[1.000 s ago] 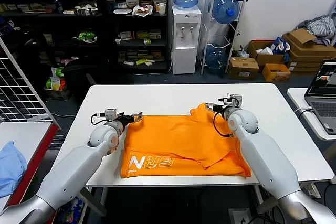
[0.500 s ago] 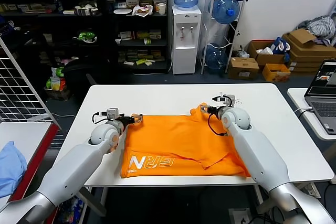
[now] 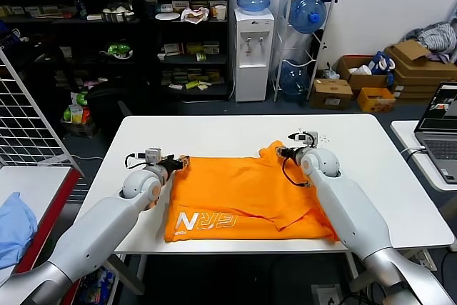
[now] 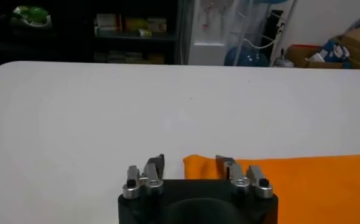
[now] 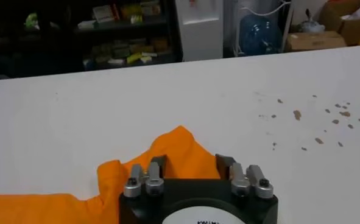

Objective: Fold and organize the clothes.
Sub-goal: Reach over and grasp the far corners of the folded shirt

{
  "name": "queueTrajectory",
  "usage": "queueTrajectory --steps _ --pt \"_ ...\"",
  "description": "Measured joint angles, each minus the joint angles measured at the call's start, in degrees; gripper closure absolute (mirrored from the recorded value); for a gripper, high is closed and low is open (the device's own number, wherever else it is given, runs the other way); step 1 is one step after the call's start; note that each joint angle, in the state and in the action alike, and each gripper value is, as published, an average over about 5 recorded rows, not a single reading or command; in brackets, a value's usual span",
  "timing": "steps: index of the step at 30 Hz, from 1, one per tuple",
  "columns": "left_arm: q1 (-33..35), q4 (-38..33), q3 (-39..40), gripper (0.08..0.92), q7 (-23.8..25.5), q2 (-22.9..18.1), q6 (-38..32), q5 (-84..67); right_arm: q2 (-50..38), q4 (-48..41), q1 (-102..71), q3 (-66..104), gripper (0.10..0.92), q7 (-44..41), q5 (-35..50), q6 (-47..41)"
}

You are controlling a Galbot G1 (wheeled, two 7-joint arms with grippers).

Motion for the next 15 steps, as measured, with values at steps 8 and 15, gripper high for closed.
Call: queueTrajectory --steps 8,15 --pt "0.0 -0.69 0.38 0.687 0.05 0.01 0.37 -0.03 -0.07 0.18 0.0 0.02 0.762 -0.1 0.3 0.15" --pt "-0.08 -1.0 0.36 0.881 -0.17 -0.01 0.48 -0.1 -0.63 1.05 -0.49 0.28 0.9 -0.37 0.88 1.06"
